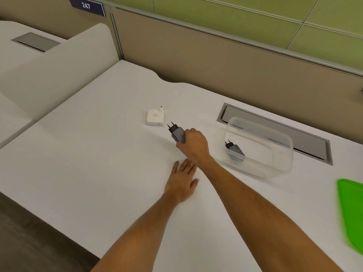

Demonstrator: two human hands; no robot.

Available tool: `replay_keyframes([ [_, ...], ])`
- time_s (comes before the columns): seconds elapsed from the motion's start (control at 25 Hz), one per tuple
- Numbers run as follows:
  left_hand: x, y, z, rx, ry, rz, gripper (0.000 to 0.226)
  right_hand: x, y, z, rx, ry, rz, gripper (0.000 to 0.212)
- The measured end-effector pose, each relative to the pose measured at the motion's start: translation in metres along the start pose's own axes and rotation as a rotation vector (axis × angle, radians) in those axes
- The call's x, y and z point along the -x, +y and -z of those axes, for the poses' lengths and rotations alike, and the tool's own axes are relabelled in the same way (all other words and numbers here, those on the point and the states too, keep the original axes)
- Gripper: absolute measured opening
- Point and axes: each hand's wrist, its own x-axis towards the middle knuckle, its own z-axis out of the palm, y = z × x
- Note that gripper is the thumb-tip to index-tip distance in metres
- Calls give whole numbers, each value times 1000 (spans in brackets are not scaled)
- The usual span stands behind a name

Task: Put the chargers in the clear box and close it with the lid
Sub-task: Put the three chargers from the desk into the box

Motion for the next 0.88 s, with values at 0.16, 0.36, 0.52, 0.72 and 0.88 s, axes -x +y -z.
replay_keyframes([
  [0.16,-2,0,-1,-47,-29,-4,62,-11,53,55,59,110,-127,27],
  [0.36,-1,0,-2,-33,-36,-7,63,-5,130,109,119,148,-376,25],
  [0.52,0,-1,-4,-27,-27,-6,63,12,182,128,168,130,-545,26],
  [0.72,-1,-1,-5,-44,-31,-5,63,30,208,122,209,51,-664,35],
  [0.88,-1,-2,-5,-47,-32,-5,63,34,214,117,191,-69,-697,34],
])
